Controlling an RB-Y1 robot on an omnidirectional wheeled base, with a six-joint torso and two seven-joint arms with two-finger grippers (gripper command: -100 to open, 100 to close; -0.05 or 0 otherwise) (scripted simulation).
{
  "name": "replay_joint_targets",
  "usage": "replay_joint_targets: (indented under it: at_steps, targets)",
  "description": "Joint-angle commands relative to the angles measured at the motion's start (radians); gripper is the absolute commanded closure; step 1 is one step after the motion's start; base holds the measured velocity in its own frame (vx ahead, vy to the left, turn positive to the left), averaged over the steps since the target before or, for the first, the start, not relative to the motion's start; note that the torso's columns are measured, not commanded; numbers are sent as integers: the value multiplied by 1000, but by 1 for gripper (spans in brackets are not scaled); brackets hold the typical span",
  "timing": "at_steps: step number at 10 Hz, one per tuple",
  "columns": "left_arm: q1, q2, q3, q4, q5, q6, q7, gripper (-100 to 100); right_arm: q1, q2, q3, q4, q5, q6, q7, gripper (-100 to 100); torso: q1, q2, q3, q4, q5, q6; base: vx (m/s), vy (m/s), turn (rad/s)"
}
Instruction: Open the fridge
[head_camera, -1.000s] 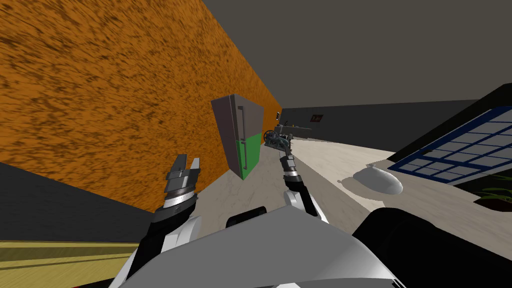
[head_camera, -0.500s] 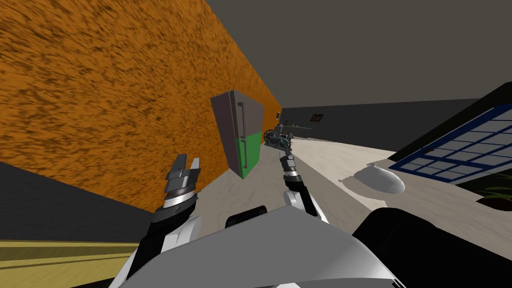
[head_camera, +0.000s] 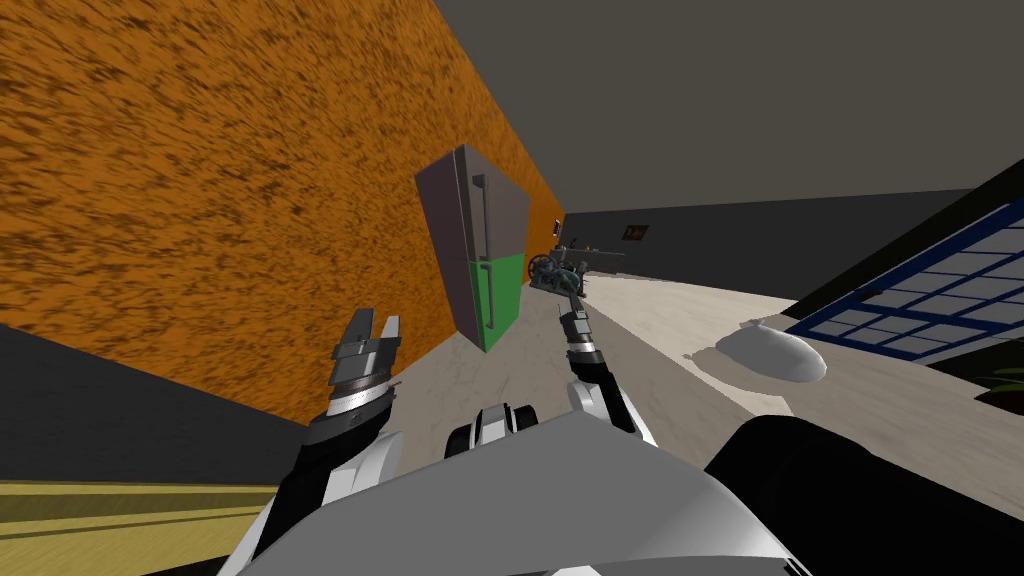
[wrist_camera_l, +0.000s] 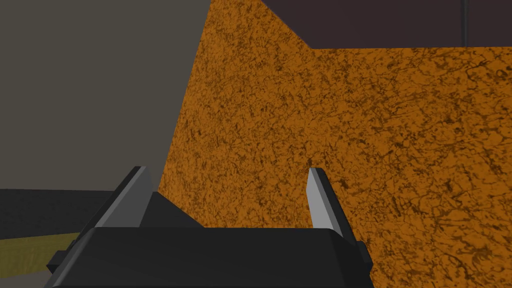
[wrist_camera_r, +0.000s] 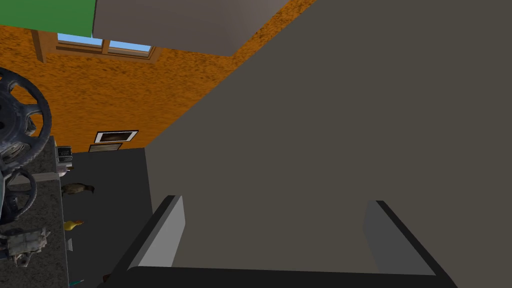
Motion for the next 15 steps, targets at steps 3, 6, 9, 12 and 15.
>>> replay_joint_targets:
  at_steps: [3,6,9,12,15]
  targets:
    - [-58,110,14,17,-12,82,-12,-100,0,0,0,0,0,0,0,0,-2,44,-94,45,-1,0,41,-61,15]
    - [-104,143,26,30,-21,148,-22,-100,0,0,0,0,0,0,0,0,-1,45,-95,46,0,0,77,-83,18]
    - [-159,164,41,45,-33,225,-34,-100,0,0,0,0,0,0,0,0,1,48,-93,47,0,0,54,-53,14]
    - [-221,174,58,61,-47,296,-48,-100,0,0,0,0,0,0,0,0,-2,46,-94,47,0,0,68,-88,20]
    - [-255,177,67,69,-53,367,-55,-100,0,0,0,0,0,0,0,0,2,47,-94,47,1,0,68,-80,14]
